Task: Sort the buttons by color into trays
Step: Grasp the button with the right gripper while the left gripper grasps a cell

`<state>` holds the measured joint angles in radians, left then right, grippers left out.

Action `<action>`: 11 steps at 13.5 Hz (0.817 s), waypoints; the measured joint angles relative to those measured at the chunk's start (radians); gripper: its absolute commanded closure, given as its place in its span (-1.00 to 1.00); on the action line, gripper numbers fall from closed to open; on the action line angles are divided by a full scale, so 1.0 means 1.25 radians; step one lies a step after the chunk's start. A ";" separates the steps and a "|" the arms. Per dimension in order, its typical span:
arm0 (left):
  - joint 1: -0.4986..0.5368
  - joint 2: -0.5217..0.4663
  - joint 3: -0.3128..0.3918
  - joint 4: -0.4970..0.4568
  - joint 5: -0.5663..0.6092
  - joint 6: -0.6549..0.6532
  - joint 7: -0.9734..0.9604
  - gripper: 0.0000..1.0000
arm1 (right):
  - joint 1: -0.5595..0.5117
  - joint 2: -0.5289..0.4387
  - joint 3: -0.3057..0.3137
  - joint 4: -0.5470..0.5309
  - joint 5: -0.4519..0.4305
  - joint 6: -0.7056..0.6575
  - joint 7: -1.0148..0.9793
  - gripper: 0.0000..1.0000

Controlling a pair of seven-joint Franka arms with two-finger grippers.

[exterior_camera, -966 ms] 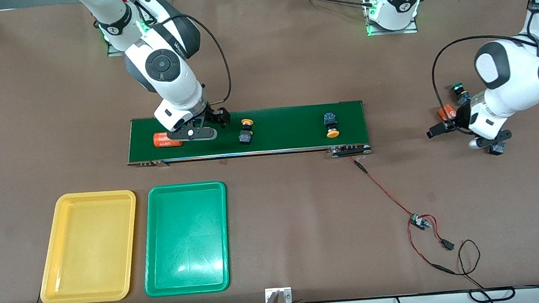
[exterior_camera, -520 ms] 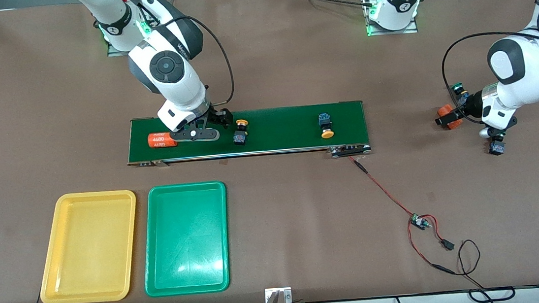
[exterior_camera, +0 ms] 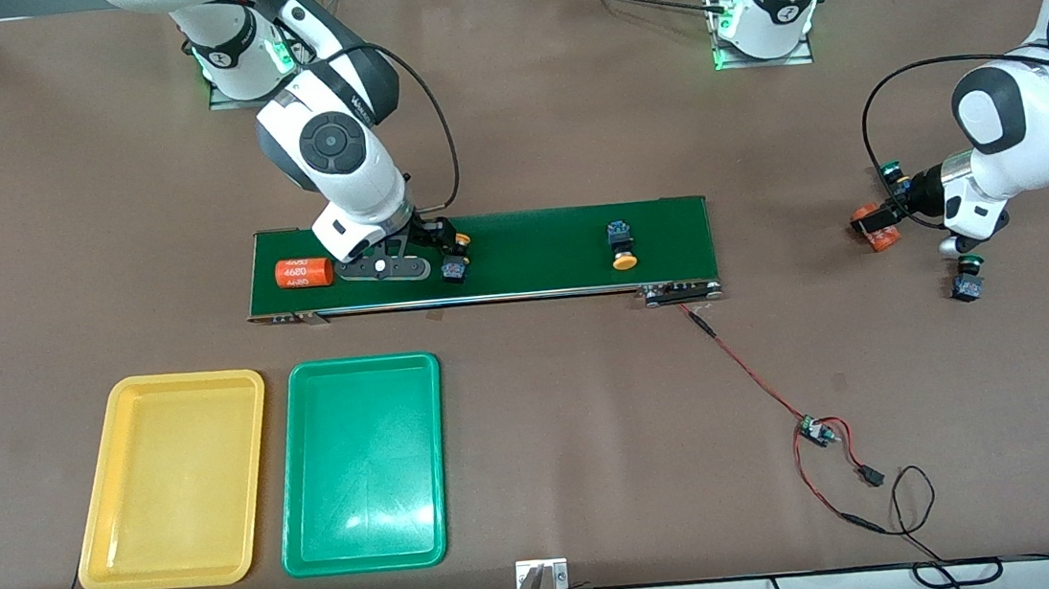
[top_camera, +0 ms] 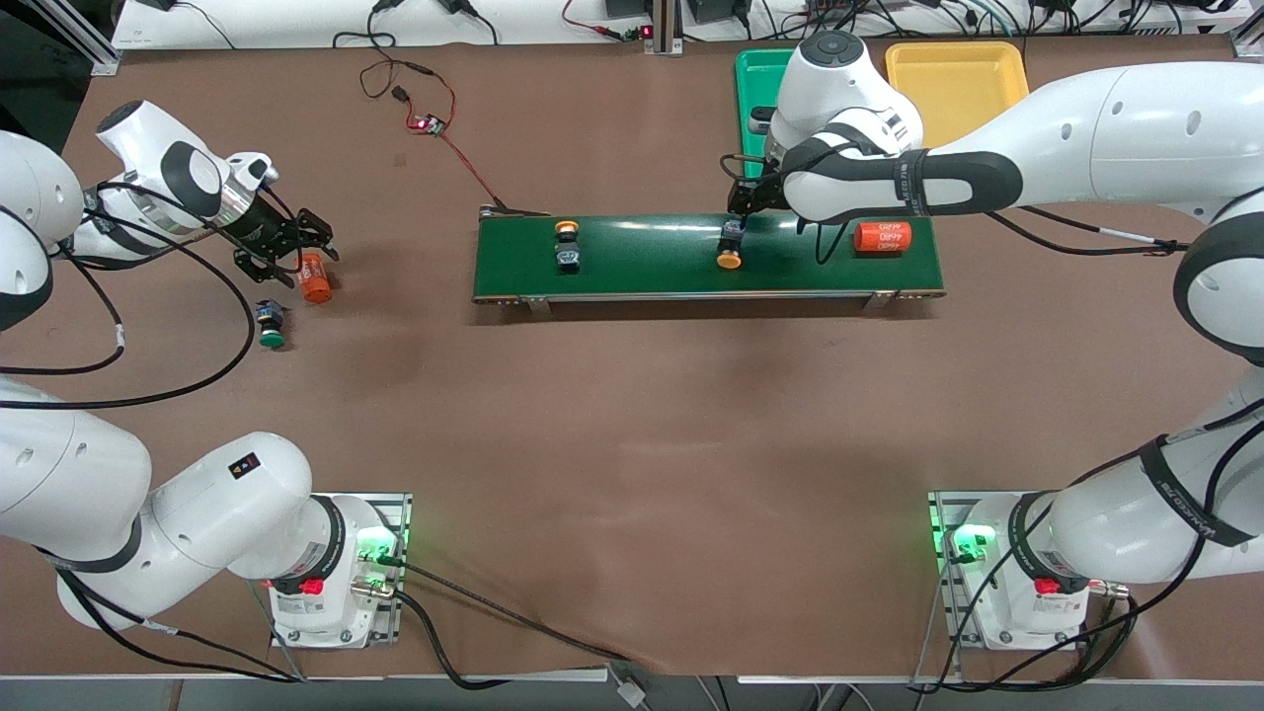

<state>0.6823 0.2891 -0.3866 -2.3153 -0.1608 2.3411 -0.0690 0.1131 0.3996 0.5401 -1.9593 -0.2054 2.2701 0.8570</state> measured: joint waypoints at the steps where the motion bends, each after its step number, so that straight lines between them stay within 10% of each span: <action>1: 0.000 0.000 0.000 -0.002 0.014 0.007 -0.012 -1.00 | 0.008 0.008 -0.008 0.007 -0.001 0.000 0.002 -1.00; 7: 0.000 0.045 0.013 -0.011 0.053 0.083 -0.036 -0.90 | 0.028 0.037 -0.028 0.030 -0.001 0.000 0.004 -1.00; 11: -0.001 0.076 0.020 -0.011 0.091 0.105 -0.036 0.97 | 0.028 0.051 -0.033 0.031 -0.002 0.000 0.005 -1.00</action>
<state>0.6816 0.3837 -0.3618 -2.3293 -0.0477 2.4725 -0.1135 0.1486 0.4627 0.4983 -1.9211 -0.2085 2.2703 0.8634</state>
